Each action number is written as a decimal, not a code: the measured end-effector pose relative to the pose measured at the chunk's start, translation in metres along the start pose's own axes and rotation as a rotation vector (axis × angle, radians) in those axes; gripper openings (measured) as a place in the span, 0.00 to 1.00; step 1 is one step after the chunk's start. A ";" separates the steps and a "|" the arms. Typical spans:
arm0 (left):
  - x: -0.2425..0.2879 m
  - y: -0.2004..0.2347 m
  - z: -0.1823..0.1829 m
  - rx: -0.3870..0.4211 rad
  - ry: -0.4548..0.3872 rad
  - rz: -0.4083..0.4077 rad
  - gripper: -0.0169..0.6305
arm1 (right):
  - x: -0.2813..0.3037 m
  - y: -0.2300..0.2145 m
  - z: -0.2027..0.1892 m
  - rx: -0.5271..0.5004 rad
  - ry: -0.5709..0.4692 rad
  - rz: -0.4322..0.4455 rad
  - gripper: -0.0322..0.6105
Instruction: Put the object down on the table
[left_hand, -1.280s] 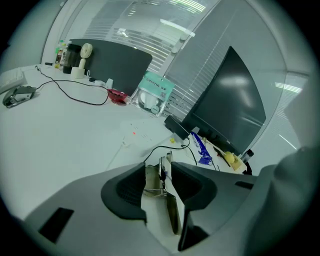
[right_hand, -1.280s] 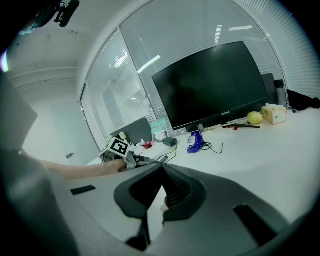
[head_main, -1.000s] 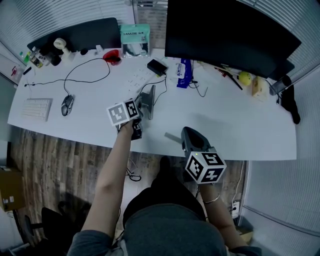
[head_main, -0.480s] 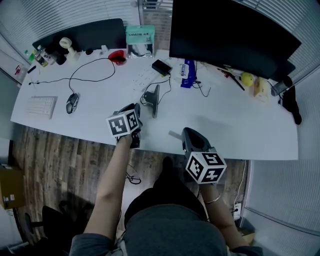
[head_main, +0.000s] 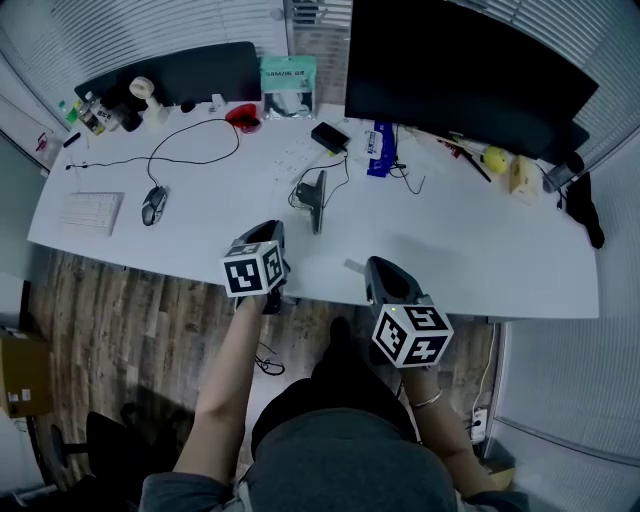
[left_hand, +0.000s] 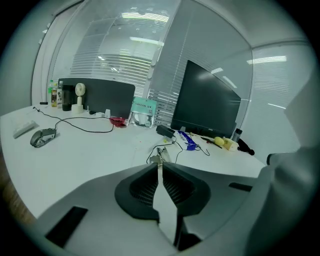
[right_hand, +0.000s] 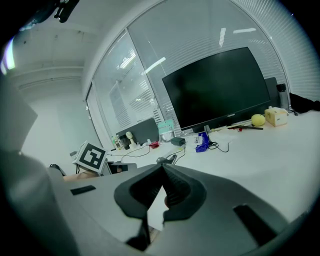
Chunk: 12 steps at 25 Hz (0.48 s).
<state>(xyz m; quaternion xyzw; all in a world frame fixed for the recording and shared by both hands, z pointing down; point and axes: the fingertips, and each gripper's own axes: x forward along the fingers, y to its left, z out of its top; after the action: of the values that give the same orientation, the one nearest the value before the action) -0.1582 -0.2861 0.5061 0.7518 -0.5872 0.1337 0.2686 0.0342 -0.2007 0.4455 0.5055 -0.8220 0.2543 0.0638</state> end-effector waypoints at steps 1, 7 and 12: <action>-0.004 -0.002 -0.001 0.009 -0.002 -0.001 0.09 | -0.001 0.001 0.000 -0.001 -0.002 -0.002 0.05; -0.032 -0.011 -0.007 0.075 -0.022 -0.004 0.08 | -0.009 0.005 -0.003 0.002 -0.011 -0.007 0.05; -0.052 -0.019 -0.009 0.113 -0.050 -0.006 0.08 | -0.014 0.010 -0.007 0.005 -0.011 -0.006 0.05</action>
<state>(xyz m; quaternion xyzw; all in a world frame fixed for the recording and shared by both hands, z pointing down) -0.1534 -0.2359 0.4824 0.7706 -0.5830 0.1470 0.2114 0.0313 -0.1826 0.4434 0.5094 -0.8203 0.2533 0.0589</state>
